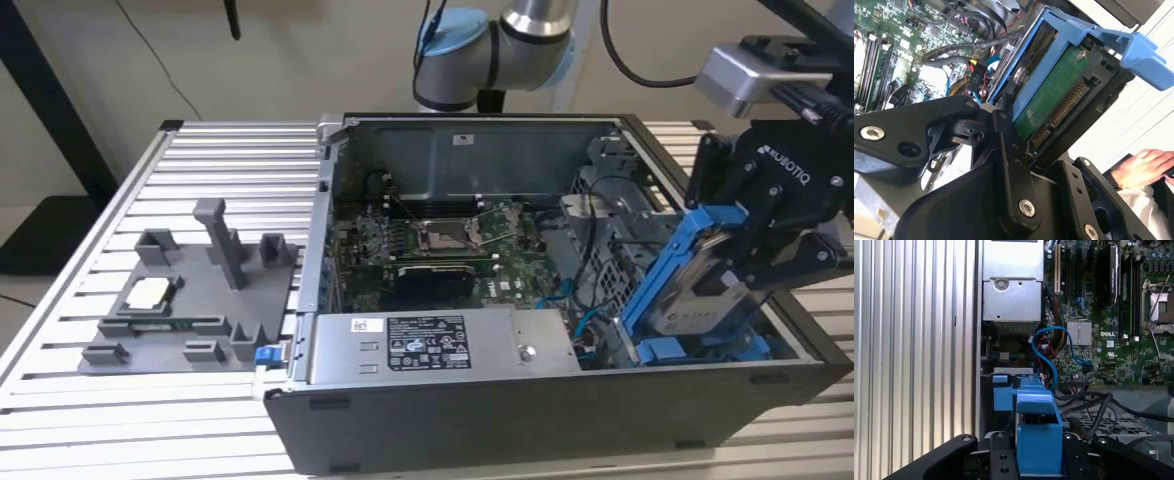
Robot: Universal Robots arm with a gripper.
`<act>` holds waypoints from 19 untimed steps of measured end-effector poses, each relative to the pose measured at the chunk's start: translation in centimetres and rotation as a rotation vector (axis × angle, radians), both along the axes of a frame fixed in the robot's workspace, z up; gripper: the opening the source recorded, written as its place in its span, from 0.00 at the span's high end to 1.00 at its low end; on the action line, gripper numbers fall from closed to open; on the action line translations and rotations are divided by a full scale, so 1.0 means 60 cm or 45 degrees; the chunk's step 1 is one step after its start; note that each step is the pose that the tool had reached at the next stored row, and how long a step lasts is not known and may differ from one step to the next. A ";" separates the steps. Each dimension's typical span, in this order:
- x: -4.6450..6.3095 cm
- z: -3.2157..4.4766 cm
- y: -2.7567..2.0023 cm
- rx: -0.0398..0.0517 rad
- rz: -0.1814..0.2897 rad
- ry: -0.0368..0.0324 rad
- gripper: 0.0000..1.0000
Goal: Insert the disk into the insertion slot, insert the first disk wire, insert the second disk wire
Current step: 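Insert the disk into the insertion slot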
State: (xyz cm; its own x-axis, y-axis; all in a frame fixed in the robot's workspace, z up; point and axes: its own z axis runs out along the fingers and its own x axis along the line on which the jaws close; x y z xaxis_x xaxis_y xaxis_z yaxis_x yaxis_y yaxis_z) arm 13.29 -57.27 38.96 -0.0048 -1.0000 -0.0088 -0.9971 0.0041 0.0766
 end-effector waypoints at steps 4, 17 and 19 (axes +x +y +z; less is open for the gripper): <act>0.000 -0.012 0.0000 0.000 0.000 0.0000 0.67; 0.000 -0.016 0.0000 0.000 0.000 0.0003 0.65; 0.000 -0.013 0.0000 0.000 0.000 0.0011 0.59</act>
State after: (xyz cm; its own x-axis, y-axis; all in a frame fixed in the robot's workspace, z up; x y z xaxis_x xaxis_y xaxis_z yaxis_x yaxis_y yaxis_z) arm 13.30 -57.27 38.15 -0.0048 -1.0000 -0.0084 -0.9970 0.0041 0.0775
